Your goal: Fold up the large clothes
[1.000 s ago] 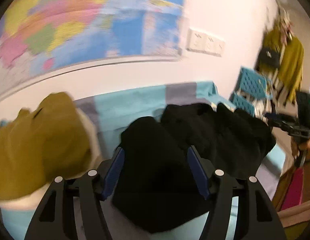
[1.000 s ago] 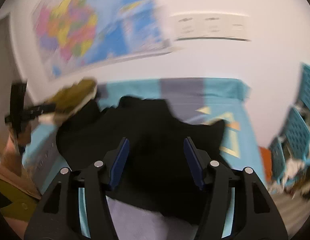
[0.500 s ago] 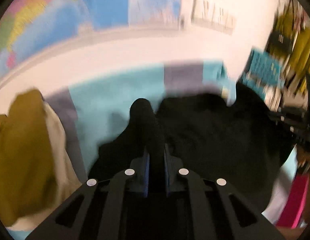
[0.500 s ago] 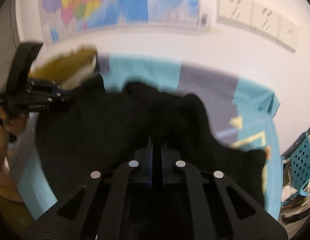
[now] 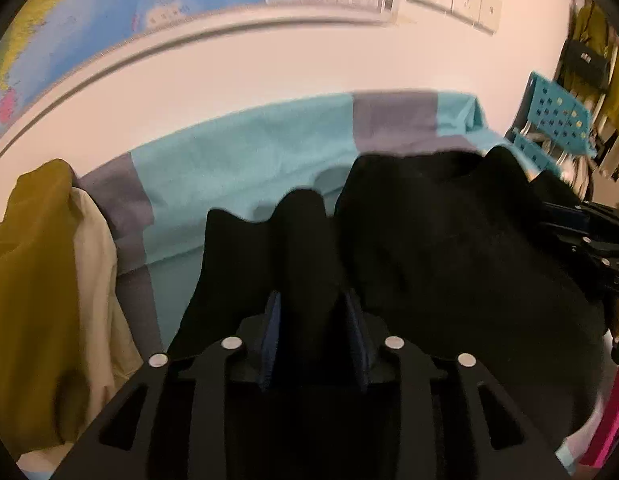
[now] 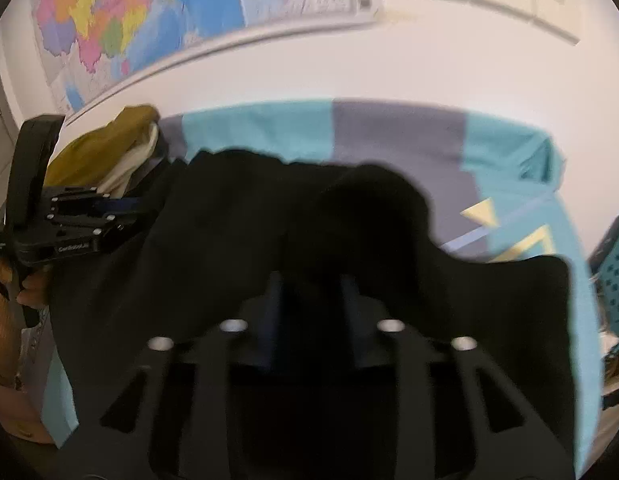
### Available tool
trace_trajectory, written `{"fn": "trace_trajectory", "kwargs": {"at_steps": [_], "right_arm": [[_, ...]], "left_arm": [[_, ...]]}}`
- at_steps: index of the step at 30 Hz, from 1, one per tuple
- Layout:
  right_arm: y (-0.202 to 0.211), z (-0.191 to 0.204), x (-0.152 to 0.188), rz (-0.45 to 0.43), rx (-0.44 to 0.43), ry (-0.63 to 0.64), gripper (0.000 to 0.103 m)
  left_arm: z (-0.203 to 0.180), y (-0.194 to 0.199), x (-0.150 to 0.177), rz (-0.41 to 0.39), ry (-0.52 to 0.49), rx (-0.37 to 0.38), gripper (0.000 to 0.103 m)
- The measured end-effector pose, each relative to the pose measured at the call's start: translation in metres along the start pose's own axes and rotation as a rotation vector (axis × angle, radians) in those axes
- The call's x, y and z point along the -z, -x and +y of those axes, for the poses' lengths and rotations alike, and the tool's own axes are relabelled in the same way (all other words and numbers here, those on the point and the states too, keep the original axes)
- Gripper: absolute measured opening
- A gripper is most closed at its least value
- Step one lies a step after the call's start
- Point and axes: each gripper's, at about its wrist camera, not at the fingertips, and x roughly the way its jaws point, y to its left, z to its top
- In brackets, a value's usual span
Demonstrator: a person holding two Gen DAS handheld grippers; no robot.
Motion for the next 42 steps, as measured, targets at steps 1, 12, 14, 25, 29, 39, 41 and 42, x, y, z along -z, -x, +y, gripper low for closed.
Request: {"fn": "trace_trajectory", "kwargs": {"at_steps": [1, 12, 14, 25, 29, 39, 41, 42], "right_arm": [[0.011, 0.000, 0.001, -0.027, -0.017, -0.003, 0.043], [0.038, 0.022, 0.021, -0.060, -0.155, 0.017, 0.052], [0.026, 0.028, 0.026, -0.037, -0.156, 0.035, 0.052], [0.007, 0.013, 0.034, 0.004, -0.149, -0.060, 0.053], [0.047, 0.010, 0.038, -0.080, -0.162, -0.044, 0.056], [0.041, -0.046, 0.077, -0.036, -0.008, -0.144, 0.045], [0.040, -0.052, 0.081, -0.055, -0.024, -0.171, 0.044], [0.041, -0.051, 0.081, -0.055, -0.018, -0.167, 0.044]], "left_arm": [[0.001, 0.005, 0.000, -0.015, 0.007, -0.007, 0.034], [-0.019, 0.067, 0.018, -0.179, -0.006, -0.102, 0.060], [-0.022, 0.074, 0.023, -0.189, -0.009, -0.098, 0.061], [-0.028, 0.079, 0.041, -0.172, 0.012, -0.038, 0.062], [-0.028, 0.102, 0.052, -0.217, 0.025, 0.018, 0.064], [-0.024, 0.058, 0.076, -0.097, 0.046, 0.075, 0.068], [-0.014, 0.046, 0.077, -0.067, 0.095, 0.119, 0.068], [-0.009, 0.043, 0.076, -0.062, 0.123, 0.119, 0.068]]}}
